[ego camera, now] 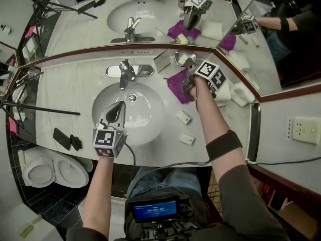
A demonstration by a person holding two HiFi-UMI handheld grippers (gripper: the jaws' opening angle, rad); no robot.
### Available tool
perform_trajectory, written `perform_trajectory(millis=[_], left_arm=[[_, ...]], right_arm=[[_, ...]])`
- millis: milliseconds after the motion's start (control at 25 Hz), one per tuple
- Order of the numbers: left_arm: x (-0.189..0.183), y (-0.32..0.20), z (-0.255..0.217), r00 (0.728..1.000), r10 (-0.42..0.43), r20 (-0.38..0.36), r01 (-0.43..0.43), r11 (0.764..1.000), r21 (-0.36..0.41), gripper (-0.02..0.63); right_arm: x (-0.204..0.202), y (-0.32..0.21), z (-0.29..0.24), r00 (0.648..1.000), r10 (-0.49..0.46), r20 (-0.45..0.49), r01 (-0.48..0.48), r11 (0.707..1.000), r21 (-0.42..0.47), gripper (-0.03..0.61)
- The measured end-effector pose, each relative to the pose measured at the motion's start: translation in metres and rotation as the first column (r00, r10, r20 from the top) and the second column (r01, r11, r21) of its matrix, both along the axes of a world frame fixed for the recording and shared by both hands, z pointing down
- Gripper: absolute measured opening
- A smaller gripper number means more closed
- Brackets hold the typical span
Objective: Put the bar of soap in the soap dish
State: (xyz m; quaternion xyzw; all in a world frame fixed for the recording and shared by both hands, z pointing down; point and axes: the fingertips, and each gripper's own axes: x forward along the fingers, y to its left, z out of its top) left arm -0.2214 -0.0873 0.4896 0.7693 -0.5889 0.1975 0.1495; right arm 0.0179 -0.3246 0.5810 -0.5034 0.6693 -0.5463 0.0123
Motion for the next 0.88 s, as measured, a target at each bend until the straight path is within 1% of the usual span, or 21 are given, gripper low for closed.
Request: perform_trajectory(millis=[40, 120, 280, 440, 640, 880], left_arm=[[0.001, 0.001, -0.005, 1.000, -0.001, -0.004, 0.001, 1.000, 0.004, 0.000], [0.001, 0.004, -0.013, 1.000, -0.004, -0.010, 0.004, 1.000, 0.020, 0.000], [0.003, 0.014, -0.030, 1.000, -0.013, -0.024, 0.014, 0.999, 0.029, 0.000], [0.002, 0.021, -0.043, 0.999, -0.025, -0.042, 0.027, 0.998, 0.049, 0.000], [0.002, 0.030, -0.051, 0.998, -0.029, -0.063, 0.033, 0.998, 0.059, 0.000], [0.006, 0.041, -0.051, 0.996, -0.025, -0.080, 0.030, 0.998, 0.053, 0.000]], right_arm=[[0.001, 0.004, -0.006, 1.000, -0.007, 0.003, 0.007, 1.000, 0.010, 0.105], [0.002, 0.012, -0.019, 1.000, -0.027, 0.001, 0.027, 0.999, 0.033, 0.073], [0.009, 0.032, -0.044, 0.996, -0.078, -0.034, 0.080, 0.993, 0.083, 0.000], [0.017, 0.050, -0.067, 0.988, -0.137, -0.072, 0.145, 0.980, 0.133, 0.002], [0.028, 0.076, -0.089, 0.963, -0.210, -0.172, 0.243, 0.950, 0.199, 0.005], [0.055, 0.110, -0.094, 0.932, -0.236, -0.276, 0.300, 0.927, 0.223, 0.005]])
